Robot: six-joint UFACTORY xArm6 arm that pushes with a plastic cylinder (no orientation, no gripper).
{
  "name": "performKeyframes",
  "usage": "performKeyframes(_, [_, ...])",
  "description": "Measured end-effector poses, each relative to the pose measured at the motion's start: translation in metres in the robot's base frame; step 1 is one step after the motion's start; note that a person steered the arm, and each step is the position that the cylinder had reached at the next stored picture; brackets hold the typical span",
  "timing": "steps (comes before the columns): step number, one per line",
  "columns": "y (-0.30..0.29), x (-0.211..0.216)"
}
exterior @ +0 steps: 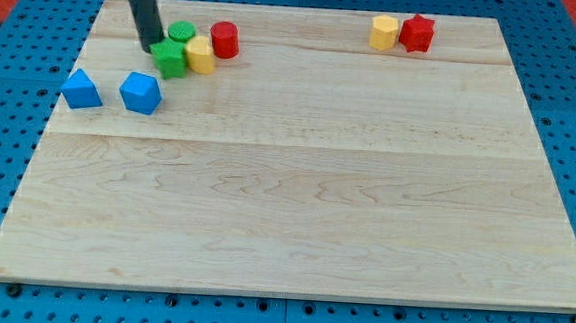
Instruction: Slide the green star heart parallel to each other
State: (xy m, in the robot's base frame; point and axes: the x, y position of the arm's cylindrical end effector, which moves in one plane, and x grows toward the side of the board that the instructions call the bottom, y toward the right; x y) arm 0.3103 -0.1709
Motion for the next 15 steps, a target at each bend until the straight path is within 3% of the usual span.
performKeyframes(2, [0.045, -0.002])
performKeyframes(4, [0.057, 0.043])
performKeyframes(6, [0.020, -0.009])
performKeyframes(8, [0.233, 0.044])
performKeyframes(9, [0.191, 0.013])
performKeyframes(10, [0.233, -0.005])
performKeyframes(11, [0.322, 0.030])
performKeyframes(12, [0.330, 0.043])
performKeyframes(14, [0.417, -0.058])
performKeyframes(15, [0.374, -0.112])
